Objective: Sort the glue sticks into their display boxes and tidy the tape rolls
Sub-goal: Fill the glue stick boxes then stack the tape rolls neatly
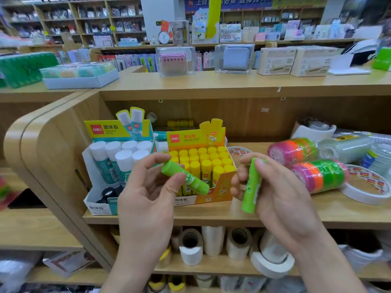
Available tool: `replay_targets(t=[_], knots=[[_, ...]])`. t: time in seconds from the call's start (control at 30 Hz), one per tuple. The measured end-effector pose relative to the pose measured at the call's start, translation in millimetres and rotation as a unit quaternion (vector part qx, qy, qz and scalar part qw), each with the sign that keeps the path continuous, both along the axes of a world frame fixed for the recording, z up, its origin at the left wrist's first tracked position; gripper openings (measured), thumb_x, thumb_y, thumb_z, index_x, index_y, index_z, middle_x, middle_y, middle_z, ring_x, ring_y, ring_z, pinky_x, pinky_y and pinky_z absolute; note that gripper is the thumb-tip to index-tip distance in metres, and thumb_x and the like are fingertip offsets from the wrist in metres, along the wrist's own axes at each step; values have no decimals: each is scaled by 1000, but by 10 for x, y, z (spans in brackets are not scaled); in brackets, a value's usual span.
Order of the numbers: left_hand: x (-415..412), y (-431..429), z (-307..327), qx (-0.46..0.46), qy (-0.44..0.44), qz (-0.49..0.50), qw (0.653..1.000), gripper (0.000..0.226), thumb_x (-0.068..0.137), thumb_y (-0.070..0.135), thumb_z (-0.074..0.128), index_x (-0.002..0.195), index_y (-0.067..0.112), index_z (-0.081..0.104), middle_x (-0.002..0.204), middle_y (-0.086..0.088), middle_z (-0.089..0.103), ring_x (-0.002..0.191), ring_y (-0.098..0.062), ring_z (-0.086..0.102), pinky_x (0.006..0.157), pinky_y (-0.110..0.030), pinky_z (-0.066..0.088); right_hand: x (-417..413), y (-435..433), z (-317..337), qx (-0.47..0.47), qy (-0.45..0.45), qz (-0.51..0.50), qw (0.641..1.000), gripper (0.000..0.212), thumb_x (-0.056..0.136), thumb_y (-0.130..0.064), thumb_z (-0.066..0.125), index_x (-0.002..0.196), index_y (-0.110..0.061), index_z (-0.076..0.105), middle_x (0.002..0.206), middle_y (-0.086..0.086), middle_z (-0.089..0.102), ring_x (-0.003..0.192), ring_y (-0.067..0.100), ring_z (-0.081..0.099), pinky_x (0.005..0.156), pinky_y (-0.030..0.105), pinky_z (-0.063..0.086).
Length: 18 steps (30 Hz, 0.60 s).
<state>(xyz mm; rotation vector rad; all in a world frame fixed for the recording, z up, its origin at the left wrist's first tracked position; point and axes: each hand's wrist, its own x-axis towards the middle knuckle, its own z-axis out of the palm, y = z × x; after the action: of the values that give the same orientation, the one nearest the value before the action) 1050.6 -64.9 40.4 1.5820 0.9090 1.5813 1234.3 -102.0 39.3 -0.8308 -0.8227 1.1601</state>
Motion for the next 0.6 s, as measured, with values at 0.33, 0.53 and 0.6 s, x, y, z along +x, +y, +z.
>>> replay_targets(t=[0.33,0.53,0.6], knots=[[-573,111,109,66,33,61,995,25,102,17,38,116,30,55,85,-3,54,72,-23,58,64,-30,52,-265,210,102,63,-117,-17,991,27,73,-36,72,90,-16,76,81,9,70,56,12,54,48,16,45],[-917,282,-119,-40,58,60,996,20,91,35,44,105,43,56,68,17,55,60,-6,50,54,-20,40,-464,439,198,88,-172,-13,981,22,72,-16,67,93,-14,73,92,8,75,66,13,64,64,20,54],[-902,268,-113,-57,52,31,997,15,94,41,50,98,35,63,63,18,55,57,-3,50,49,-12,38,-498,466,196,88,-186,-13,979,26,71,-14,67,97,-12,71,93,7,75,69,14,65,64,18,54]])
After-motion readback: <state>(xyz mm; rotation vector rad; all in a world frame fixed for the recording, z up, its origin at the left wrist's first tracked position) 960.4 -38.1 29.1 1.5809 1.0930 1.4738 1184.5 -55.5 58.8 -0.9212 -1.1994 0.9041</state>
